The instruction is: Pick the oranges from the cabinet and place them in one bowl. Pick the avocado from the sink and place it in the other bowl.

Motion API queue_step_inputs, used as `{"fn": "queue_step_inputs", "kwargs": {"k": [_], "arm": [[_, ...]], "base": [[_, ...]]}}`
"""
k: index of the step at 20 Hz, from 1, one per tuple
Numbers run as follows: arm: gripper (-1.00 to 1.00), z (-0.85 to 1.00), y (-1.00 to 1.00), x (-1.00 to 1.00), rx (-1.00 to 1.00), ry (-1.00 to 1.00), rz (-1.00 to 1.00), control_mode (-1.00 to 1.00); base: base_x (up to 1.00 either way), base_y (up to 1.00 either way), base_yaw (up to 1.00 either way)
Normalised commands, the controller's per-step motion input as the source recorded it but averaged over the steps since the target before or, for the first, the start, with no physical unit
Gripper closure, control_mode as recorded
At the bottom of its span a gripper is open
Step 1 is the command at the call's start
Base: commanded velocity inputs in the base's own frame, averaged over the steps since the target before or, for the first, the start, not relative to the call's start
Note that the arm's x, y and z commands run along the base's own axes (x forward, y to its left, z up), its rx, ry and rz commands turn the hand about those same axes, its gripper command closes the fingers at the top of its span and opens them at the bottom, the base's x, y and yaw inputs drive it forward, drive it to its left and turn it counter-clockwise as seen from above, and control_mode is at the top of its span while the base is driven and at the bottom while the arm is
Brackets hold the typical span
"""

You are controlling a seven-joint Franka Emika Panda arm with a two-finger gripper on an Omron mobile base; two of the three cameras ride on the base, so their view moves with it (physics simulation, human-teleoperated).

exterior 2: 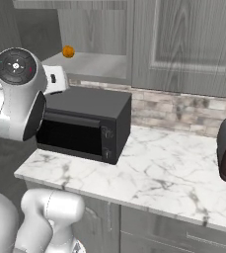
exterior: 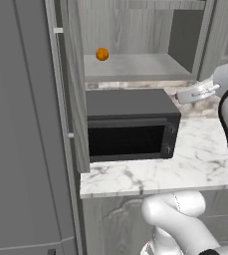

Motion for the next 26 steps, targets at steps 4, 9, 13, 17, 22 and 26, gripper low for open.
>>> {"fn": "queue_step_inputs", "kwargs": {"k": [4, 9, 13, 17, 22, 26], "arm": [[-1.00, 0.11, 0.08, 0.12, -0.07, -0.12, 0.01, -1.00], [-1.00, 0.14, 0.06, 0.19, -0.01, -0.09, 0.00, -1.00], [-1.00, 0.12, 0.04, 0.24, 0.00, -0.09, 0.00, -1.00], [-1.00, 0.13, 0.01, 0.23, 0.00, -0.04, 0.00, -1.00], [-1.00, 0.09, 0.01, 0.26, 0.00, -0.01, 0.00, -1.00], [-1.00, 0.06, 0.02, 0.31, 0.00, 0.00, 0.00, -1.00]], "base": [[0.00, 0.00, 0.00], [0.00, 0.00, 0.00], [0.00, 0.00, 0.00], [0.00, 0.00, 0.00], [0.00, 0.00, 0.00], [0.00, 0.00, 0.00]]}}
